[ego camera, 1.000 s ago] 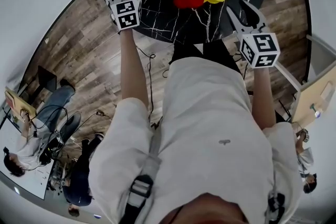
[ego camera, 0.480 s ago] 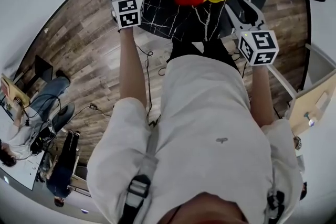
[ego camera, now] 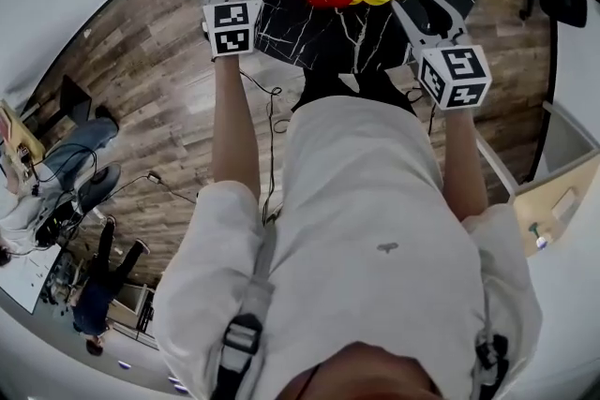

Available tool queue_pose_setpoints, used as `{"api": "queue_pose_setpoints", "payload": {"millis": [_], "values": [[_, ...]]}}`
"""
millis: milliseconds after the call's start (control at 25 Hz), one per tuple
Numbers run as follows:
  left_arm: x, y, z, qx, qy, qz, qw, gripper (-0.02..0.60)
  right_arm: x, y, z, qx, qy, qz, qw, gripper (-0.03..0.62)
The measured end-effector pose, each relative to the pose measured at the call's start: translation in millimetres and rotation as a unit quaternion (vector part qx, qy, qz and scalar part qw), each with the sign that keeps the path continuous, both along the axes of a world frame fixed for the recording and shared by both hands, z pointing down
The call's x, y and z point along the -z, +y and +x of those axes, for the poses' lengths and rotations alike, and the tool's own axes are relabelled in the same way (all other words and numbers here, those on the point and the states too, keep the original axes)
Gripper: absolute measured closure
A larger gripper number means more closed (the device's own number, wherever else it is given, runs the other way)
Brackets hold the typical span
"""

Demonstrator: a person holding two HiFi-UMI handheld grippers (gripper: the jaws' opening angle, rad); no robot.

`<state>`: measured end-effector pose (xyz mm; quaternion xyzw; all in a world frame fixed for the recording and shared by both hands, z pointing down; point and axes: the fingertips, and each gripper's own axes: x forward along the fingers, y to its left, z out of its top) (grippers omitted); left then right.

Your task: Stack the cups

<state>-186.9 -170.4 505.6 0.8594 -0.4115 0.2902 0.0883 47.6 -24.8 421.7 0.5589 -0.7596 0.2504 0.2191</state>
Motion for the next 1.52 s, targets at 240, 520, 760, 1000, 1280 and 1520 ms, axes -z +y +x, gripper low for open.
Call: {"api": "queue_pose_setpoints", "payload": {"millis": [240,520,760,1000,1280,1520], "values": [[30,17,18,0.008,-0.003,0.010,0.9999,0.358,4,2,12,0.026,-0.015,0.012,0.999,0.396],[70,40,50,0.010,0.002,0.021,0.9997,0.357,7,8,25,0.060,-0.032,0.022,0.997,0.399],[86,62,81,0.001,-0.008,0.019,0.9998,0.357,3,11,34,0.090,-0.046,0.023,0.995,0.401],[100,81,112,-0.006,-0.005,0.018,0.9998,0.357,2,9,42,0.120,-0.054,0.025,0.991,0.402],[104,99,142,-0.004,0.005,0.015,0.9999,0.357,0,13,51,0.150,-0.058,0.026,0.987,0.405],[101,111,162,-0.004,0.009,0.009,0.9999,0.358,-2,18,59,0.168,-0.057,0.023,0.984,0.405]]}}
